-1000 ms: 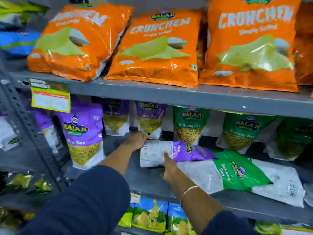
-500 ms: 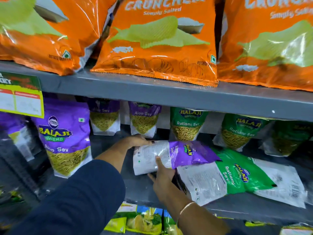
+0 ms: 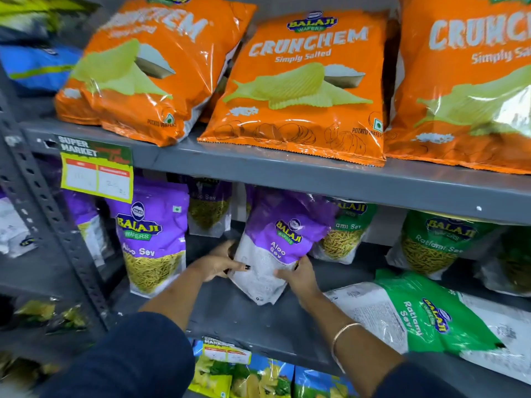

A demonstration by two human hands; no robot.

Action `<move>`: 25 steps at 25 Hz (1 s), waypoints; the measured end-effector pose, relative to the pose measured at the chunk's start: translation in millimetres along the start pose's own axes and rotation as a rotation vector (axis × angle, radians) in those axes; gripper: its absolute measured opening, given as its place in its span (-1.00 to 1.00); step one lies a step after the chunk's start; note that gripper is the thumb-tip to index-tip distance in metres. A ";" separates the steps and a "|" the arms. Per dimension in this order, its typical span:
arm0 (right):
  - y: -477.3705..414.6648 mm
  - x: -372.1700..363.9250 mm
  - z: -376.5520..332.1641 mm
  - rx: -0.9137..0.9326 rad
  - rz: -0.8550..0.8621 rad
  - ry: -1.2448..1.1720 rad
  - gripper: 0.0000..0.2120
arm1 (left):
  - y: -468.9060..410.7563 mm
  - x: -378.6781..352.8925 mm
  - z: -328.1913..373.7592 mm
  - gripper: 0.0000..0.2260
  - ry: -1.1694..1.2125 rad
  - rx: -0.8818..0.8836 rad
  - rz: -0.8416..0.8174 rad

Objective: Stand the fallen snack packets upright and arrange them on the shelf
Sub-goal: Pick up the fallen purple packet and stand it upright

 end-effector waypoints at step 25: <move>-4.3 -4.5 5.9 -0.078 -0.131 0.651 -0.18 | 14.6 -13.9 2.2 -0.28 -0.135 0.066 -0.190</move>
Point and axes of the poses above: each hand's wrist, its own y-axis away from the middle knuckle, its own x-axis out of the back of the hand, z = x × y, the point moved 1 cm from there along -y, towards the middle knuckle, and after that the axes turned 11 degrees about -x, right-handed, at the moved point
